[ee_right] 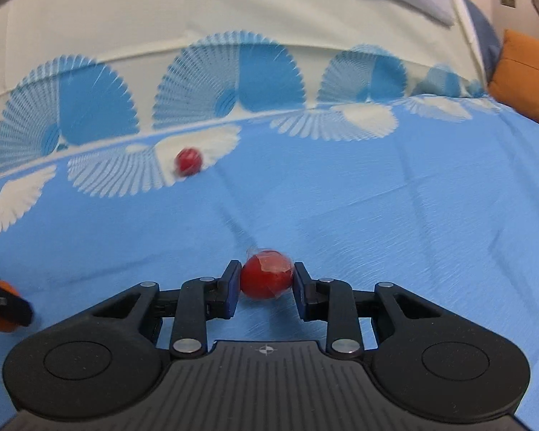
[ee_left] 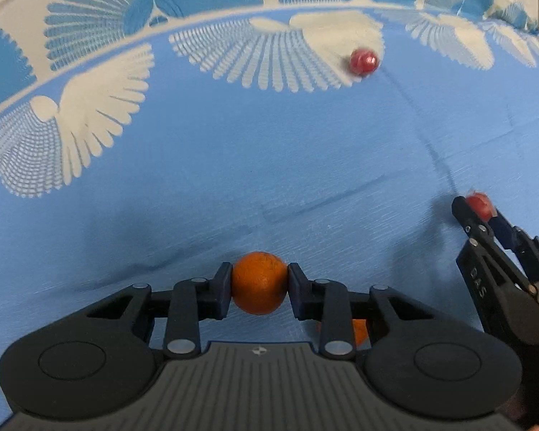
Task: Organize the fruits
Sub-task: 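Grasp an orange with the left gripper while the right gripper grasps a red plum, then carry the orange and plum over the plate and open both grippers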
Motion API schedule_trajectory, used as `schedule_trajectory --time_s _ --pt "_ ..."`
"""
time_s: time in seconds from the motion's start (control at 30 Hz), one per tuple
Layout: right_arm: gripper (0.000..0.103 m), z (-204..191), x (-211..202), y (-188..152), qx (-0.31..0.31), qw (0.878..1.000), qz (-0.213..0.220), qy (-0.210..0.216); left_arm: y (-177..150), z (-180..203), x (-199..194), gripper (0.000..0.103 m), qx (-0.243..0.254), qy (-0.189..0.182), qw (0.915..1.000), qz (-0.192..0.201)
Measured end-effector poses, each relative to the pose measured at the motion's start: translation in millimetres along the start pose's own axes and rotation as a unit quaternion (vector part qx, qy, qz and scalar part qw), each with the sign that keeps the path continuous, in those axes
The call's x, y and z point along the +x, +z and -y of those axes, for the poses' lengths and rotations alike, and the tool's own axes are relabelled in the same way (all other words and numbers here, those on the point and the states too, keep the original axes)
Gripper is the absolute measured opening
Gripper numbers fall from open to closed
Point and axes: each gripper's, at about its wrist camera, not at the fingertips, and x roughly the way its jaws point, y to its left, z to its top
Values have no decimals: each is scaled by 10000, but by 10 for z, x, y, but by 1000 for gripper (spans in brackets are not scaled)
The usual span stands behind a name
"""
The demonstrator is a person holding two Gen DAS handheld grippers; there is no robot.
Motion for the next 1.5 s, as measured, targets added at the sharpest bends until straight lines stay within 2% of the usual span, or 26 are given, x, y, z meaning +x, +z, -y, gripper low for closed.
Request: schedule_trajectory --time_s 0.17,0.3,0.43,0.53,0.7,0.83,1.03,1.13,1.27,1.5 --pt "32 26 -131 -1 -248 9994 151 -193 -119 -175 -535 36 -138 146 9993 306" --pt "32 74 -636 169 -139 9993 331 -67 -485 -448 -1084 36 -442 333 9980 316" --pt "32 47 -1432 237 -271 9961 707 450 -1048 -707 -1564 36 -662 474 9965 200" --pt "32 -8 -2045 139 -556 9907 715 1020 -1561 -916 -1894 36 -896 583 9942 147" --pt "32 -205 -2888 -135 -990 9764 401 1878 -2326 -1173 -2338 36 -1249 681 9897 142" --pt "32 -431 -3333 -343 -1166 9635 60 2409 -2863 -1302 -2652 36 -1502 672 9860 273" --pt "32 -734 -3735 -573 -1499 9469 -270 2831 -3404 -1418 -2888 36 -1879 581 9793 484" --pt "32 -844 -3926 -657 -1739 9415 -239 2878 -3583 -1455 -2948 36 -2013 536 9763 582" --pt "32 -914 -4071 -730 -1976 9368 -166 2883 -3747 -1494 -2992 36 -2118 520 9735 690" --pt "32 -977 -4181 -805 -2209 9334 -128 2826 -3845 -1538 -2988 36 -2214 423 9711 789"
